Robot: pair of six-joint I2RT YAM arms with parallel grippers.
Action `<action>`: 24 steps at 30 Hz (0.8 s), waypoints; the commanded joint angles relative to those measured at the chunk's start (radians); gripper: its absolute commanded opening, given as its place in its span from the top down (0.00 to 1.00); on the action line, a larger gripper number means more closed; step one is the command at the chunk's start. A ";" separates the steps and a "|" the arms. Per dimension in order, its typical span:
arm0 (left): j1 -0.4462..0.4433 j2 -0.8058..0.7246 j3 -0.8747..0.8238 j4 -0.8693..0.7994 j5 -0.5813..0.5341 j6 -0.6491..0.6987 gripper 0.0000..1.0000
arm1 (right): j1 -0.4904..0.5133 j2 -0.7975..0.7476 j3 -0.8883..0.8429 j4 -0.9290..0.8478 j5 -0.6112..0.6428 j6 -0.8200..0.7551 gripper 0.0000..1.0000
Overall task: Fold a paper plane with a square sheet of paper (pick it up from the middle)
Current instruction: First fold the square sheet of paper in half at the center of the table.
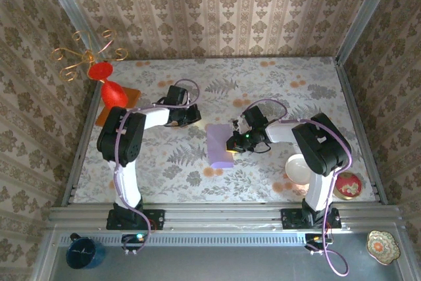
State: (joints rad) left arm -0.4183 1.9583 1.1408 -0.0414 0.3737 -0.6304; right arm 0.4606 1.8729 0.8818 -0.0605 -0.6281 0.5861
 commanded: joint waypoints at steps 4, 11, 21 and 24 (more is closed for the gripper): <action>-0.152 -0.147 0.000 -0.083 -0.033 0.015 0.93 | -0.034 0.133 -0.092 -0.259 0.340 0.000 0.94; -0.272 -0.187 -0.132 -0.039 0.055 -0.105 0.96 | -0.033 0.136 -0.095 -0.254 0.335 -0.002 0.94; -0.318 -0.151 -0.206 -0.078 0.069 -0.149 1.00 | -0.034 0.145 -0.090 -0.252 0.331 -0.002 0.94; -0.307 -0.147 -0.228 -0.105 0.053 -0.143 1.00 | -0.034 0.143 -0.092 -0.255 0.335 -0.002 0.94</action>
State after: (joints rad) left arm -0.7345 1.8004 0.9352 -0.1036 0.4301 -0.7609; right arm 0.4580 1.8755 0.8818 -0.0597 -0.6350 0.5865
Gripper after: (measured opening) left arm 0.060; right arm 0.063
